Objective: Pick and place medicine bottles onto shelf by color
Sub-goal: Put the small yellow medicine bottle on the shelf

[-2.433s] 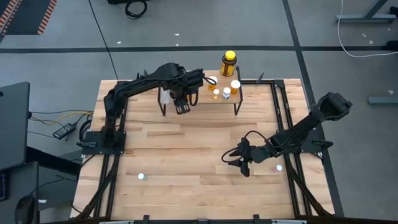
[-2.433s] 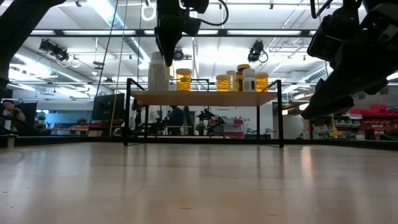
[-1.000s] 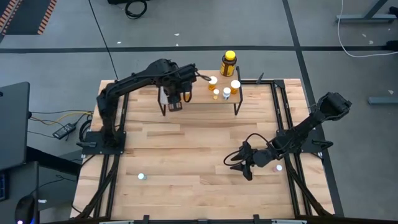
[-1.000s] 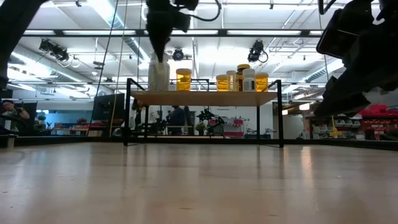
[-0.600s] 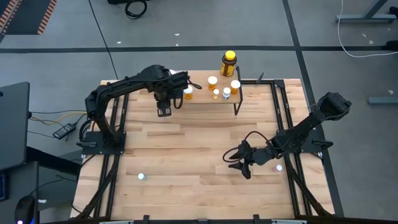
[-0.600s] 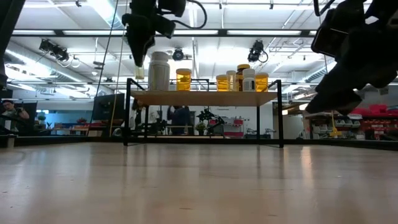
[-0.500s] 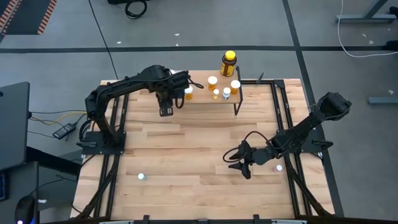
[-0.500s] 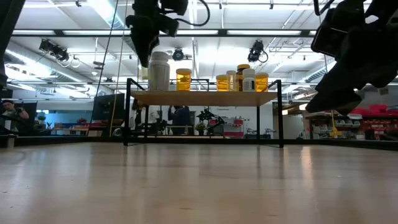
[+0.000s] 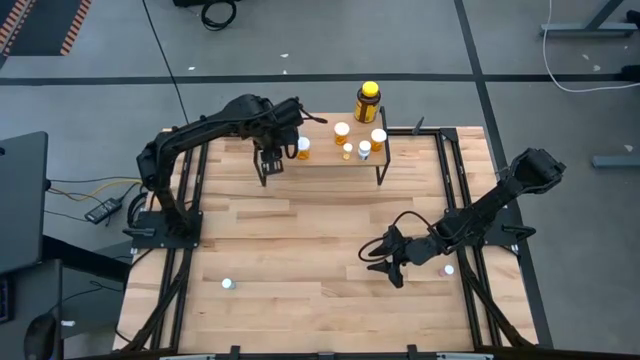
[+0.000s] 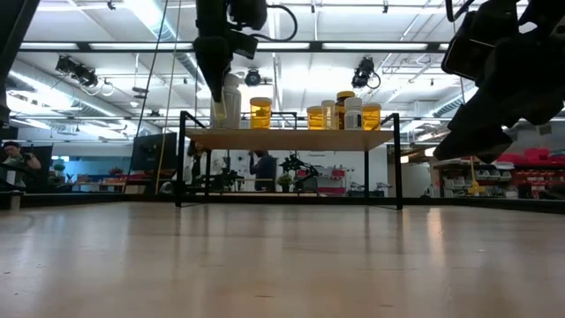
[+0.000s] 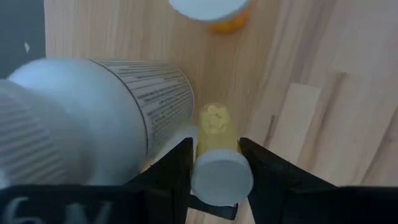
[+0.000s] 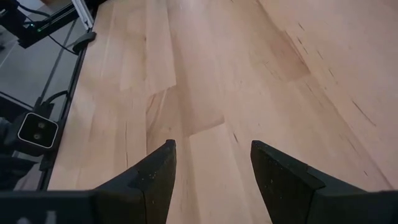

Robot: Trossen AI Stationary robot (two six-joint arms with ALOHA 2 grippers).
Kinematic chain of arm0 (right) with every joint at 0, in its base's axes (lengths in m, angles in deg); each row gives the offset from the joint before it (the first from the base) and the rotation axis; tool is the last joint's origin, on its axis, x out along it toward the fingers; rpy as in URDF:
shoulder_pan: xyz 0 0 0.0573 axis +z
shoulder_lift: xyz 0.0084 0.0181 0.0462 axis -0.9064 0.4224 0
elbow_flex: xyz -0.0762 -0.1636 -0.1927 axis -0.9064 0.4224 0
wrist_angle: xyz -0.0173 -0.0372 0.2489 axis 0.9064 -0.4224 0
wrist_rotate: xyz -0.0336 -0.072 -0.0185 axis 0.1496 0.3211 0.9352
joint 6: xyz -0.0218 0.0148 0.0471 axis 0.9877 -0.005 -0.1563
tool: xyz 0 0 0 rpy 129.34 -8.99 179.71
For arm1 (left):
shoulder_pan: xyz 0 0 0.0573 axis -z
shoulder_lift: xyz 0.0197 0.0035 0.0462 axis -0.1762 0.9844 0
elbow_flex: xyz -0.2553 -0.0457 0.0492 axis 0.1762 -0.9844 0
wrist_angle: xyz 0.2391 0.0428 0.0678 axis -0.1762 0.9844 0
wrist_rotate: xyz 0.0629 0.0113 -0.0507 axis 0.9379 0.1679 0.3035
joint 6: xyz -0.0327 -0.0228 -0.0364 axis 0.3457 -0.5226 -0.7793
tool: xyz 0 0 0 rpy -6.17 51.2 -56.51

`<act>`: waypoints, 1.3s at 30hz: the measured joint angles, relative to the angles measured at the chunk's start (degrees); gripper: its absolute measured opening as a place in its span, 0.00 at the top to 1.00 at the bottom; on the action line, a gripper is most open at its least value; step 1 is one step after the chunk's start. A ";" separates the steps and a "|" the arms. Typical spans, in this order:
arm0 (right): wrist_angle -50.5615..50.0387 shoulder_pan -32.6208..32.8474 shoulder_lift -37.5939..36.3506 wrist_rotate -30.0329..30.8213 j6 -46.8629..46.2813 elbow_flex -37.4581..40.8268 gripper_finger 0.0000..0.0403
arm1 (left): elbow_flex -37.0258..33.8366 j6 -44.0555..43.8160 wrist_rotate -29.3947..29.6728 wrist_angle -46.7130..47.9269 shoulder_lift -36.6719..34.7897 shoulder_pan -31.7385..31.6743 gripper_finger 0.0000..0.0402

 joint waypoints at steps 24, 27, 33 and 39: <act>-0.18 -0.04 0.00 -0.04 -0.09 0.00 0.47 | 0.10 0.03 5.52 -1.21 4.98 -3.84 0.68; -0.19 -0.04 0.00 -0.04 0.00 0.00 0.47 | 0.10 -0.09 3.26 0.58 4.63 -2.68 0.68; -0.26 -0.04 0.00 -0.04 0.02 0.00 0.47 | 1.28 -0.93 2.34 2.56 4.70 -0.07 0.68; -0.11 -0.04 0.00 -0.23 -0.11 0.00 0.47 | 1.83 -1.53 0.72 3.04 4.79 0.70 0.68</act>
